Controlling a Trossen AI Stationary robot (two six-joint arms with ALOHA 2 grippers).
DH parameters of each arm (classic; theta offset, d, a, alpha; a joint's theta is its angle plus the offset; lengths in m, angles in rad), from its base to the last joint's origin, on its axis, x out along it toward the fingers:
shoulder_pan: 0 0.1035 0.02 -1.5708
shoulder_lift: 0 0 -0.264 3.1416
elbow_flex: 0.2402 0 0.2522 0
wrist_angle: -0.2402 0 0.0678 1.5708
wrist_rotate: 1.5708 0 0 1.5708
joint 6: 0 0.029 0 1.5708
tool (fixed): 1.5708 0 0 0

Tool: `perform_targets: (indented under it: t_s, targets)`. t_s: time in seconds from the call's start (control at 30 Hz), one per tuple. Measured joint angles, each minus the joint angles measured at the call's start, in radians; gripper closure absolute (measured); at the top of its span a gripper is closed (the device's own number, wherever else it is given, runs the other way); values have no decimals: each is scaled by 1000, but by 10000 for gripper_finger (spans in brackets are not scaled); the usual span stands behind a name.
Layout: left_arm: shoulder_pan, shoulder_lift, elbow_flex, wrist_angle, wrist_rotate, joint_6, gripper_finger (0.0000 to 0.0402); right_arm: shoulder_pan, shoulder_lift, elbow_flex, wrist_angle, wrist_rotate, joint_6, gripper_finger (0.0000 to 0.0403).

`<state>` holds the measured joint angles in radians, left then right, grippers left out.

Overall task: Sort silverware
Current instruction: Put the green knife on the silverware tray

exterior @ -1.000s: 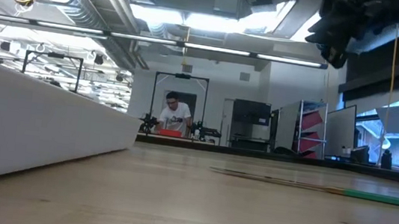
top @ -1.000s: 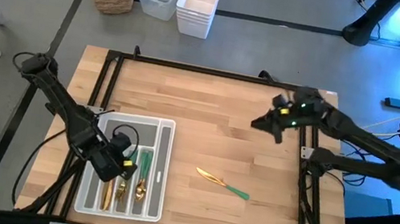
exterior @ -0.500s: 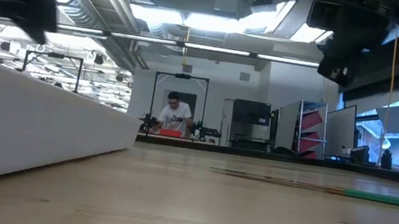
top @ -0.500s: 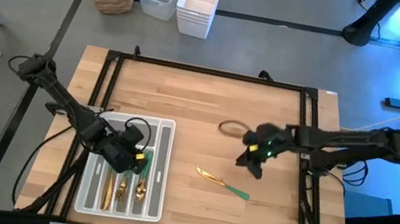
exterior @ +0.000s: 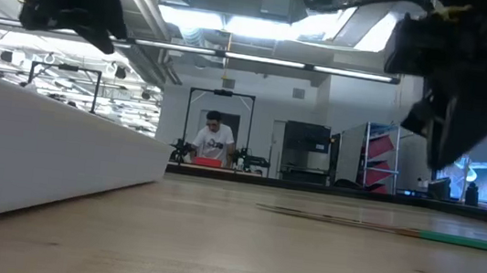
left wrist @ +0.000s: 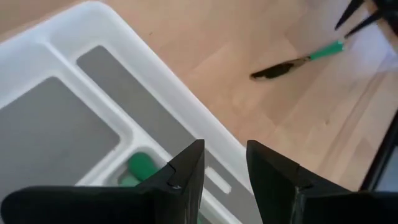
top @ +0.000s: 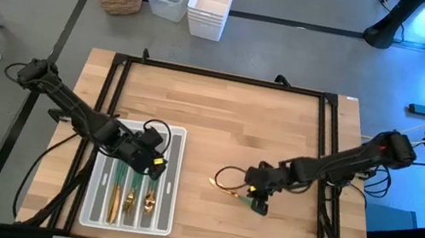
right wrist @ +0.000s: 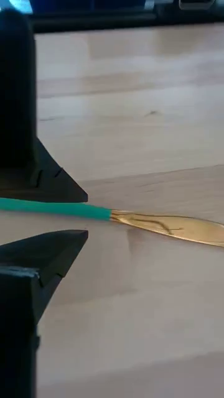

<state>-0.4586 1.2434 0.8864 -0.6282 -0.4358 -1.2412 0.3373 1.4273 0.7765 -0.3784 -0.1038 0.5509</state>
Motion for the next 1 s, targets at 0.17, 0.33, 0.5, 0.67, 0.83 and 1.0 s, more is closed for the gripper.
perform_targets:
  t_s: [0.17,0.33,0.5,0.67,0.83,1.0]
  targets:
    - [30,0,0,18,0,42,289,51,78,14,54,57,48,320]
    - [52,0,0,32,1,70,289,87,132,49,59,159,47,320]
    - [66,0,0,44,2,94,289,89,181,60,60,190,55,320]
    - [69,0,0,43,2,97,289,89,211,59,83,157,76,320]
    - [69,0,0,42,2,98,289,89,212,59,86,156,74,320]
    - [69,0,0,42,2,98,289,89,212,59,82,157,74,320]
